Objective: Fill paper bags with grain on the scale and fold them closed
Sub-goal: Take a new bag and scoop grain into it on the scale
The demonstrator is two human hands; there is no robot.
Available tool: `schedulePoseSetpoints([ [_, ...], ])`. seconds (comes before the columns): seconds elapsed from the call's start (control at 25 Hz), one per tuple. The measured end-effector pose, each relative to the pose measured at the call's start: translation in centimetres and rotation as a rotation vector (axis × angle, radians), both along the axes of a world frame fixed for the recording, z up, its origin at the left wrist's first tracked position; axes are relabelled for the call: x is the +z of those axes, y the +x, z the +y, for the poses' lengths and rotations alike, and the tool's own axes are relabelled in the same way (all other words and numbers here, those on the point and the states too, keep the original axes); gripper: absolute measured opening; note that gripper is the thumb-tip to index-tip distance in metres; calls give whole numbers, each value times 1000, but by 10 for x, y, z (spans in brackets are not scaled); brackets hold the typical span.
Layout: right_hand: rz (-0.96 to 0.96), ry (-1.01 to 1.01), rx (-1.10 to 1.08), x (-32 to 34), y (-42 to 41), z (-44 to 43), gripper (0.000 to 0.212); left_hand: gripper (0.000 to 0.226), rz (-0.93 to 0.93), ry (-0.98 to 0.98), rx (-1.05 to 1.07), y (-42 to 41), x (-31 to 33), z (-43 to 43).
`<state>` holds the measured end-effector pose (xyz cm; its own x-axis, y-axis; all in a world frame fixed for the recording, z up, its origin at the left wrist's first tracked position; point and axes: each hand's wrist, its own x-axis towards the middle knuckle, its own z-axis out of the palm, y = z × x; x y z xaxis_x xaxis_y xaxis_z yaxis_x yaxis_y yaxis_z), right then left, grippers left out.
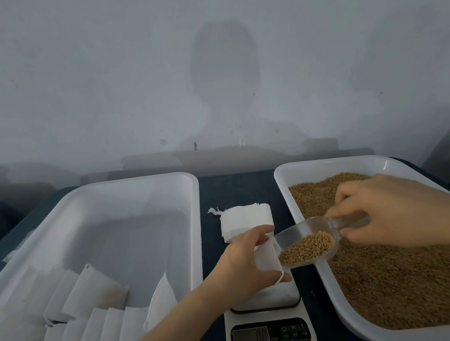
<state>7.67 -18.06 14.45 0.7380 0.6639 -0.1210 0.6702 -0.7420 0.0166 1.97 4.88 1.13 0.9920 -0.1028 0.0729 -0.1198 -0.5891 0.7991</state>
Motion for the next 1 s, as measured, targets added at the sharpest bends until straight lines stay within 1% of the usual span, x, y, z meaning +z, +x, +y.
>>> schedulePoseSetpoints([
  [0.12,-11,-62,2,11,-2,13,46,76,-17,18,-9,1,-1,0],
  [0.2,-51,-114,14,18,-4,22,40,70,-11,4,-2,2,0,1],
  [0.32,-159,-207,61,29,-10,38,23,61,8,-76,18,1,2,1],
  [0.48,-327,-348,135,46,-28,68,23,59,17,-142,54,-1,1,1],
  [0.6,-490,-408,227,46,-36,86,30,60,16,-138,81,0,3,1],
  [0.68,-554,-418,278,44,-40,93,33,62,23,-131,92,0,3,2],
  [0.76,-579,-402,310,41,-43,94,31,64,42,-131,108,1,2,2],
  [0.84,-574,-359,310,38,-44,91,22,68,68,-131,127,2,2,3],
  [0.92,-591,-336,300,35,-43,87,26,71,98,-113,143,3,3,3],
  [1.0,-614,-333,280,35,-41,80,25,68,129,-98,149,4,3,4],
])
